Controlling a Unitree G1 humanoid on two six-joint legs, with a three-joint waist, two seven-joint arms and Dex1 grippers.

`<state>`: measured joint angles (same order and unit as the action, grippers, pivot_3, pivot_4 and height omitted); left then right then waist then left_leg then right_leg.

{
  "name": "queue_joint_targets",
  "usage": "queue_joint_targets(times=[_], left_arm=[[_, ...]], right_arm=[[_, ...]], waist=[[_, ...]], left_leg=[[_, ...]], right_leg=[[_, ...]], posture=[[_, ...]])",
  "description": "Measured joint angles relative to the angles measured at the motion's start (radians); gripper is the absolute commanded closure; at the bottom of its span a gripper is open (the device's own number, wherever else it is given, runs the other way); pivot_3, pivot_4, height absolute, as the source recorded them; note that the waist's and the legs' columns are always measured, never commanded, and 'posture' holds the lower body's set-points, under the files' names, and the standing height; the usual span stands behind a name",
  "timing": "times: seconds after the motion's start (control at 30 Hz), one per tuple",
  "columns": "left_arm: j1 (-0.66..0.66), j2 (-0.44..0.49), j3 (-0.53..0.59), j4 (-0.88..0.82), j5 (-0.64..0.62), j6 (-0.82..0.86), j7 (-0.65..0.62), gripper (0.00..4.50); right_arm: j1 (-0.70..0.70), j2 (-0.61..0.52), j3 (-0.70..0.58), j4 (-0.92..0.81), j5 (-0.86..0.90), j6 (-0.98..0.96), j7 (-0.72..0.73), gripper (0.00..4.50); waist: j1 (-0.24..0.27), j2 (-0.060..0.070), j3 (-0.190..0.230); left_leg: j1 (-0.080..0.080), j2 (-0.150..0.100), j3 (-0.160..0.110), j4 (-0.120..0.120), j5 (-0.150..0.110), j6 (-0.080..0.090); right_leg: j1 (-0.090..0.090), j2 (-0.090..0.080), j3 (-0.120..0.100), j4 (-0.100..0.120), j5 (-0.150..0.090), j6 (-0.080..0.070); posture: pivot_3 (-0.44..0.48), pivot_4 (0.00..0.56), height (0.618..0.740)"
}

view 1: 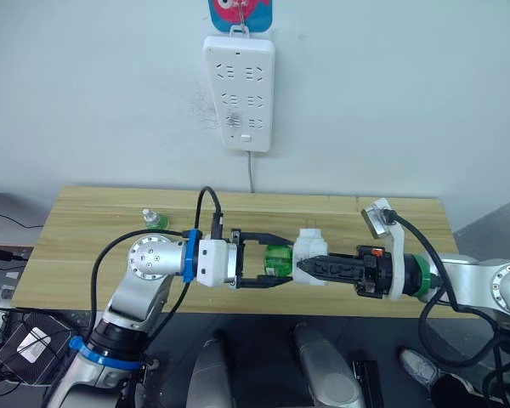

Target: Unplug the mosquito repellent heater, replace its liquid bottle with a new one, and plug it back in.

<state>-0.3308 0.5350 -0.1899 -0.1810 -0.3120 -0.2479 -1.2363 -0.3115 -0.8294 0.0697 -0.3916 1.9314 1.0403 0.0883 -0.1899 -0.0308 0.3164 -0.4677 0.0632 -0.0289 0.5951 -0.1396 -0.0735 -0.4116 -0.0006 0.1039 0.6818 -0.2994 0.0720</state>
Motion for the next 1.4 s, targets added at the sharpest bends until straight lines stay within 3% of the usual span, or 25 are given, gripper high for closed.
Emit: queue_joint_targets(times=[0.13, 0.33, 0.47, 0.53, 0.57, 0.73, 0.97, 1.17, 1.27, 1.4], left_arm=[[0.0, 0.004, -0.002, -0.011, -0.02, 0.051, -0.003, 2.25], [-0.101, 0.129, -0.022, -0.119, -0.326, 0.707, 0.021, 2.25], [-0.146, 0.147, -0.018, -0.113, -0.393, 0.853, 0.008, 2.25], [-0.139, 0.144, -0.018, -0.111, -0.373, 0.82, 0.002, 2.25], [-0.128, 0.133, -0.017, -0.104, -0.351, 0.774, -0.001, 1.5], [-0.061, 0.098, 0.0, -0.022, -0.203, 0.504, -0.009, 0.01], [0.097, 0.007, 0.079, -0.014, -0.086, 0.146, 0.053, 0.0], [0.131, -0.014, 0.078, -0.096, -0.076, 0.057, 0.089, 0.0], [0.133, -0.008, 0.074, -0.102, -0.076, 0.062, 0.088, 0.44], [0.122, -0.001, 0.064, -0.102, -0.076, 0.077, 0.091, 1.6]], right_arm=[[-0.001, 0.0, 0.0, 0.005, -0.001, 0.007, 0.007, 1.49], [0.002, -0.001, 0.0, 0.001, -0.004, 0.016, 0.038, 1.49], [0.005, -0.002, 0.0, -0.01, -0.004, 0.011, 0.044, 1.49], [0.008, -0.001, 0.0, -0.014, -0.005, 0.006, 0.044, 1.49], [0.01, -0.002, 0.0, -0.014, -0.007, 0.0, 0.043, 1.49], [0.025, 0.001, -0.007, -0.023, -0.003, -0.016, 0.051, 1.49], [0.046, -0.001, -0.013, -0.038, 0.008, -0.032, 0.051, 1.49], [0.051, -0.004, -0.014, -0.038, 0.008, -0.044, 0.041, 1.49], [0.051, -0.005, -0.014, -0.038, 0.008, -0.048, 0.04, 1.49], [0.049, -0.005, -0.014, -0.038, 0.008, -0.049, 0.041, 1.49]], waist=[[0.0, 0.0, 0.0], [-0.001, 0.0, 0.0], [0.001, 0.0, 0.0], [0.002, 0.0, 0.0], [0.003, 0.0, 0.0], [0.008, 0.0, 0.0], [0.028, 0.0, 0.0], [0.045, 0.0, 0.0], [0.047, 0.0, 0.0], [0.048, 0.0, 0.0]], left_leg=[[0.0, 0.0, 0.0, 0.0, 0.0, 0.0], [0.0, 0.0, -0.003, 0.001, 0.0, 0.0], [0.0, 0.0, -0.003, 0.001, 0.0, 0.0], [0.0, 0.0, -0.003, 0.001, 0.0, 0.0], [0.0, 0.0, -0.003, 0.001, 0.0, 0.0], [0.0, 0.0, -0.002, 0.001, 0.0, 0.0], [0.0, 0.0, -0.002, 0.002, 0.0, 0.0], [0.0, 0.0, -0.001, 0.005, 0.0, 0.0], [0.0, 0.0, 0.0, 0.007, 0.0, 0.0], [0.0, 0.0, 0.0, 0.007, 0.0, 0.0]], right_leg=[[0.0, 0.0, 0.0, 0.0, 0.0, 0.0], [0.001, 0.001, -0.002, 0.002, 0.0, 0.0], [0.001, 0.001, -0.002, 0.001, 0.0, 0.0], [0.001, 0.001, -0.003, 0.001, 0.0, 0.0], [0.001, 0.001, -0.003, 0.001, 0.0, 0.0], [0.001, 0.001, -0.002, 0.001, 0.0, 0.0], [0.001, 0.0, -0.001, 0.001, 0.001, -0.002], [0.001, 0.0, 0.0, 0.001, 0.001, -0.001], [0.002, 0.0, 0.001, 0.001, 0.001, -0.001], [0.002, 0.0, 0.001, 0.001, 0.001, -0.001]], posture=[[-0.271, 0.311, 0.724], [-0.268, 0.312, 0.724], [-0.27, 0.314, 0.724], [-0.27, 0.316, 0.724], [-0.269, 0.317, 0.724], [-0.27, 0.319, 0.724], [-0.269, 0.322, 0.724], [-0.267, 0.323, 0.724], [-0.267, 0.323, 0.724], [-0.267, 0.322, 0.724]])
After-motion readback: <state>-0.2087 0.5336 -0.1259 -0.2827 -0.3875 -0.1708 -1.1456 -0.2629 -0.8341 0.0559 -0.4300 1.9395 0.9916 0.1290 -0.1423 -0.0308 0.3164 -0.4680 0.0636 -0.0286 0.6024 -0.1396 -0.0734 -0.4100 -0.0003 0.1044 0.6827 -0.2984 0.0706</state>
